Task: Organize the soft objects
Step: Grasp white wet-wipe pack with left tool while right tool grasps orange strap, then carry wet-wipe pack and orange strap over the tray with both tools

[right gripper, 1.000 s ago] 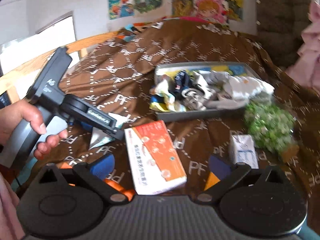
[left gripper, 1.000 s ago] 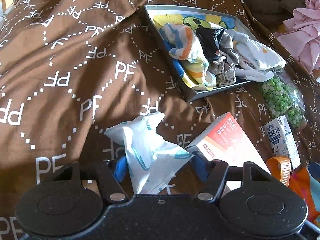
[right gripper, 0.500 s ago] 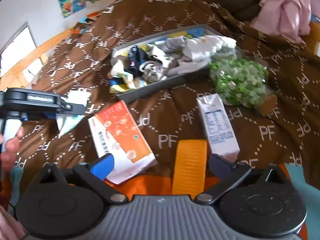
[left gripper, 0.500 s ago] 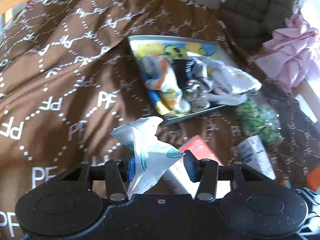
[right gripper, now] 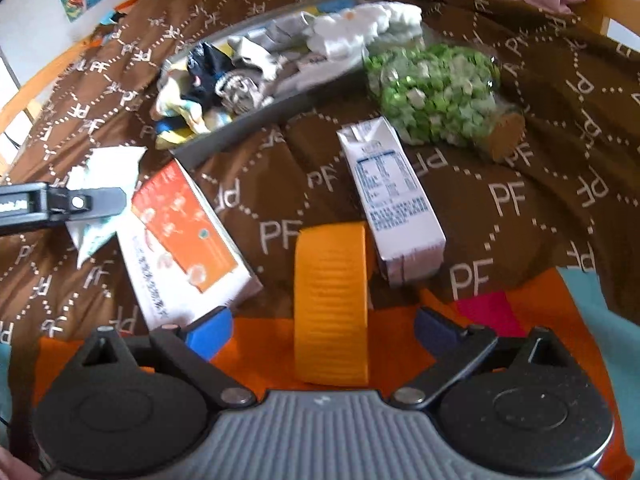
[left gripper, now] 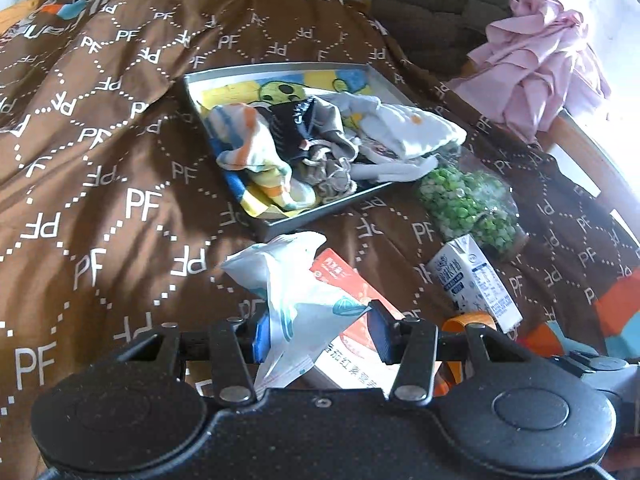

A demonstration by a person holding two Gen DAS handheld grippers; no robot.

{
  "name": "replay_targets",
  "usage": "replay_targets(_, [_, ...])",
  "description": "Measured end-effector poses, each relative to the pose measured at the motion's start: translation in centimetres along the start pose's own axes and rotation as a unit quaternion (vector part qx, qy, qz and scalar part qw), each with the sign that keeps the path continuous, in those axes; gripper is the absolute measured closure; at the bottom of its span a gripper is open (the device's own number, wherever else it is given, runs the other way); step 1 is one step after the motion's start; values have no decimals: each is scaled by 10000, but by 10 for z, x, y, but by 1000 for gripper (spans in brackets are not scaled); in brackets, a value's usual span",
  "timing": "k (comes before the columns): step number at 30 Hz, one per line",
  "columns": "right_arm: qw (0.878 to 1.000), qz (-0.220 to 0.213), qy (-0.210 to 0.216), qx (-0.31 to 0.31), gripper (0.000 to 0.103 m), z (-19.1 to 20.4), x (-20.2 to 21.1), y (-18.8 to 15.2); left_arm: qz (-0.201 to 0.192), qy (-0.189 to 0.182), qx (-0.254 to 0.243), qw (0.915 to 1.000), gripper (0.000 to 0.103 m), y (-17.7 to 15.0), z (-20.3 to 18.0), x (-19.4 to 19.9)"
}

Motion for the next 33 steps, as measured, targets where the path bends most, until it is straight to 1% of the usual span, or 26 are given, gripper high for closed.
replay_targets(4, [9995, 224, -152, 145, 15, 3, -14, -7, 19, -49, -68, 10000, 53, -1, -4, -1])
replay_targets(5, [9994, 246, -184, 161, 15, 3, -16, -8, 17, -66, -75, 9999, 53, -1, -5, -1])
replay_targets(7, [9994, 234, -197, 177, 16, 3, -19, -8, -5, -123, -74, 9999, 53, -1, -7, 0])
replay_targets(9, [9996, 171, -165, 182, 22, 4, -18, -8, -48, -175, -105, 9998, 53, 0, -11, 2])
replay_targets(12, [9998, 77, -68, 143, 40, 6, -15, -8, -83, -249, -180, 9995, 53, -1, -20, 3])
replay_targets(13, [9999, 70, -71, 134, 51, 5, -14, -8, -86, -268, -215, 9994, 53, -1, -23, 3])
replay_targets(14, [9999, 67, -74, 125, 58, 5, -14, -8, -87, -286, -256, 9992, 53, -2, -26, 3])
replay_targets(15, [9999, 52, -77, 120, 60, 4, -12, -9, -85, -299, -298, 9991, 53, -4, -29, 3])
replay_targets(20, [9998, -5, 189, -22, 61, 3, -2, -10, -130, -352, -513, 9980, 53, -8, -46, 8])
replay_targets(26, [9979, -356, 512, -182, 61, 0, 27, -4, -394, -357, -580, 9969, 53, -6, -61, 27])
replay_targets(28, [9972, -521, 524, -127, 61, -2, 38, -2, -504, -345, -571, 9965, 53, -4, -64, 34])
replay_targets(33, [9954, -868, 348, 217, 62, -1, 58, 2, -690, -290, -546, 9957, 53, -1, -68, 46])
Point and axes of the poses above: each gripper's, at about its wrist camera, not at the fingertips, and x roughly against the way its jaws point, z to its left, y to its top, the point moved 9 cm from there along -x, roughly the way its jaws point, and after that the axes turned 9 degrees about -y, right-handed, at the moved point
